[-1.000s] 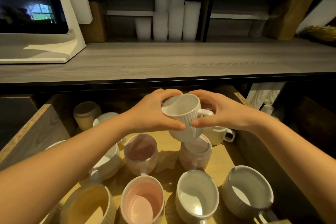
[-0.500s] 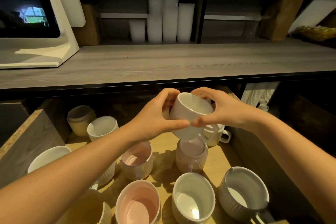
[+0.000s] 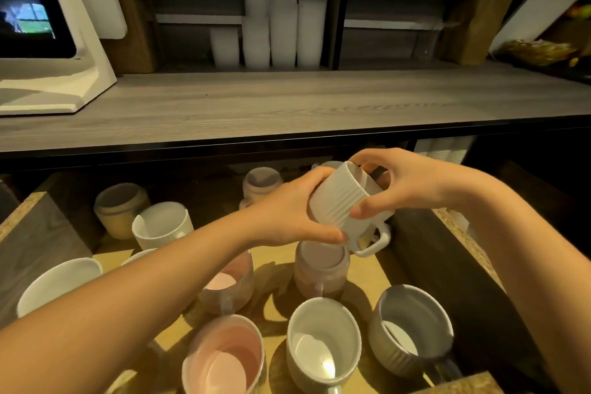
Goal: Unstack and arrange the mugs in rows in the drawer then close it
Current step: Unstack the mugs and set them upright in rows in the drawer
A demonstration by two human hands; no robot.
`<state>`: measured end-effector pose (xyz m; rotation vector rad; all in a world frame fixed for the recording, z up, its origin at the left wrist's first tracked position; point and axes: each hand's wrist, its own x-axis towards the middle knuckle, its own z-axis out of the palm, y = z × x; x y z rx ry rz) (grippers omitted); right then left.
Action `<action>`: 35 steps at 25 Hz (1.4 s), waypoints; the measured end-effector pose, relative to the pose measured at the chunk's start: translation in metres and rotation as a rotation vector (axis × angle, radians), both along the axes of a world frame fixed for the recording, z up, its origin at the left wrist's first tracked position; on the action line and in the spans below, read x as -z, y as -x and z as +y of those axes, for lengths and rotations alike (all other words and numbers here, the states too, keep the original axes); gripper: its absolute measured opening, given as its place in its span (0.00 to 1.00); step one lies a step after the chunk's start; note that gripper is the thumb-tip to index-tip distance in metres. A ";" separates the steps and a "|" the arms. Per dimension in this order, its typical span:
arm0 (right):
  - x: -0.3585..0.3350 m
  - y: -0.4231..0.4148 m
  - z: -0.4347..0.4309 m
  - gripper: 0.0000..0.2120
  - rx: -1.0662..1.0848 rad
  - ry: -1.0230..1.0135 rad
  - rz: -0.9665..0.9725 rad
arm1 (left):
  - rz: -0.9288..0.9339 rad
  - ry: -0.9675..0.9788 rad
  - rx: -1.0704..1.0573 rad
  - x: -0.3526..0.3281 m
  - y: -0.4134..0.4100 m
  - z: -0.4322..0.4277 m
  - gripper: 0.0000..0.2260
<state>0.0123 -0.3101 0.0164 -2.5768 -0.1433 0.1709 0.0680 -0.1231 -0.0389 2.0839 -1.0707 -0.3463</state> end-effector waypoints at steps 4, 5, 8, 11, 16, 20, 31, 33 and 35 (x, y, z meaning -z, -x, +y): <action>0.009 0.001 -0.005 0.40 0.110 0.318 0.013 | -0.127 -0.284 -0.025 0.020 -0.001 -0.013 0.36; 0.011 0.000 -0.007 0.40 0.128 0.366 0.038 | -0.161 -0.373 -0.036 0.024 -0.001 -0.014 0.36; 0.020 -0.003 -0.011 0.42 0.145 0.461 0.119 | -0.215 -0.512 -0.013 0.030 0.002 -0.020 0.34; 0.029 -0.007 -0.009 0.42 0.122 0.537 0.164 | -0.262 -0.590 -0.001 0.034 0.004 -0.027 0.32; 0.035 -0.011 -0.008 0.43 0.115 0.579 0.179 | -0.279 -0.606 -0.056 0.040 0.005 -0.029 0.31; 0.038 -0.011 -0.005 0.42 0.108 0.558 0.240 | -0.293 -0.578 -0.114 0.041 0.002 -0.023 0.30; 0.062 -0.016 -0.003 0.43 0.046 0.627 0.225 | -0.315 -0.561 -0.202 0.051 -0.010 -0.014 0.29; 0.064 -0.017 -0.002 0.44 0.052 0.624 0.236 | -0.320 -0.556 -0.211 0.052 -0.010 -0.013 0.29; 0.067 -0.017 -0.001 0.45 0.047 0.627 0.268 | -0.322 -0.555 -0.213 0.052 -0.010 -0.013 0.29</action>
